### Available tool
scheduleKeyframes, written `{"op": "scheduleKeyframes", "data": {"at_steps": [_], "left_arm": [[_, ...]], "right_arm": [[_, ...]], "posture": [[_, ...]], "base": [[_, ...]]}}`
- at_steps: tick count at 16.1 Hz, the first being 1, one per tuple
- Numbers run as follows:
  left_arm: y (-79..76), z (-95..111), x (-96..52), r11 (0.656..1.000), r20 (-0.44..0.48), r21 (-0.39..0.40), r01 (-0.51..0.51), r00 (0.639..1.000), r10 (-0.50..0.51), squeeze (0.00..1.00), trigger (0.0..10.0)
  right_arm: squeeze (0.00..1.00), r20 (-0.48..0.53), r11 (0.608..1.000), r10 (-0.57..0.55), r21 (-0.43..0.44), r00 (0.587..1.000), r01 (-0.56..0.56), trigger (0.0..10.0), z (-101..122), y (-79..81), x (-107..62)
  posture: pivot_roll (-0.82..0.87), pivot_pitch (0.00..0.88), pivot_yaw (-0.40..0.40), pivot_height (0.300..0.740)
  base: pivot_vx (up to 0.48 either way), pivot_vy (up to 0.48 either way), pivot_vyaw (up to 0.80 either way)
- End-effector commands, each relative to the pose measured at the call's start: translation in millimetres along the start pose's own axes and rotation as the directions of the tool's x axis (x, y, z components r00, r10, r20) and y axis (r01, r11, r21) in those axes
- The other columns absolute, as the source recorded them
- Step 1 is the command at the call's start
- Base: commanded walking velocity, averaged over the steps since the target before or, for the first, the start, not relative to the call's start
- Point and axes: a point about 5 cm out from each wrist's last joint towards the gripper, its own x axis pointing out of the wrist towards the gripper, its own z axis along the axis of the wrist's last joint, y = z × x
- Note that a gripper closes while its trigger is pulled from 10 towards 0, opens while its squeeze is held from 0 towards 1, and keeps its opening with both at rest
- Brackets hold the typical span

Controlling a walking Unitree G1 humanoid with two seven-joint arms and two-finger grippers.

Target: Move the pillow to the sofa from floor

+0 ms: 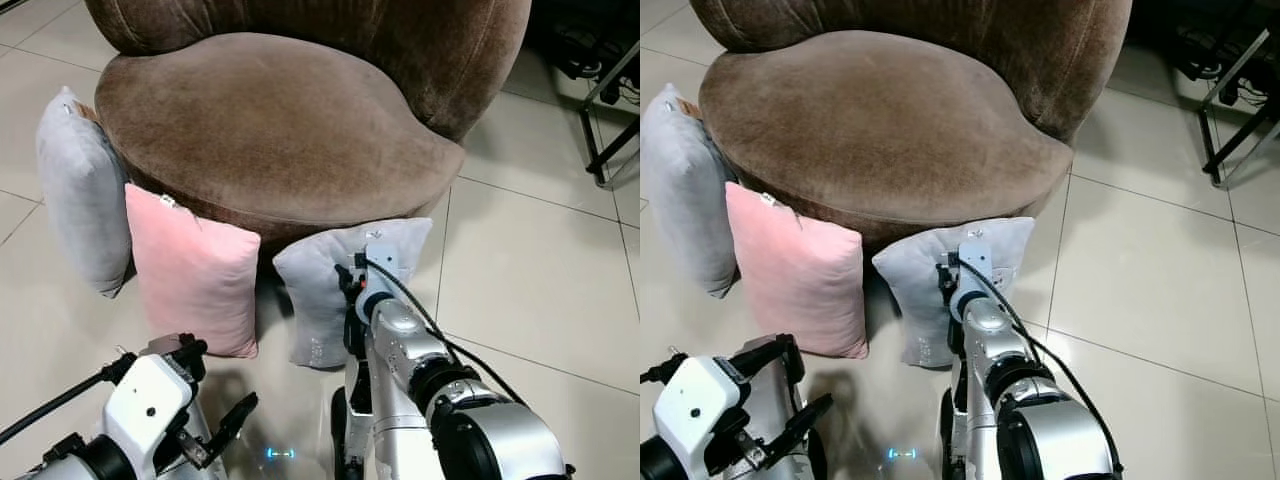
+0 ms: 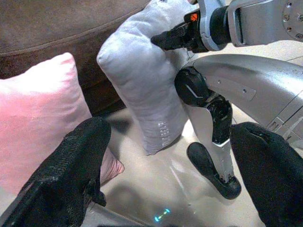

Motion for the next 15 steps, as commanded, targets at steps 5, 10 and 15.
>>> {"op": "scheduleKeyframes", "data": {"at_steps": [5, 10, 15], "left_arm": [[-3.8, 3.2, -3.2, 1.0, 0.003, 0.002, 0.011, 1.0, -0.011, 0.0, 10.0], [-6.0, 2.3, -3.8, 1.0, 0.0, -0.004, 0.009, 1.0, -0.009, 0.0, 10.0], [-6.6, 2.0, -2.9, 1.0, 0.004, -0.006, 0.006, 1.0, -0.006, 0.0, 10.0]], "right_arm": [[0.0, -0.038, 1.0, 0.006, -0.015, 0.999, -0.006, 0.0, -5.2, 10.8, 0.1], [0.0, -0.04, 1.0, 0.004, -0.023, 0.999, -0.004, 0.0, -4.6, 10.8, 0.5], [0.0, -0.032, 0.995, 0.095, 0.005, 0.995, -0.095, 0.0, -4.4, 18.2, 0.1]], "posture": [[0.0, 0.215, -0.118, 0.471], [0.0, 0.207, -0.127, 0.471], [0.0, 0.194, -0.132, 0.471]], "base": [[0.0, 0.0, 0.0], [0.0, 0.0, 0.0], [0.0, 0.0, 0.0]]}}
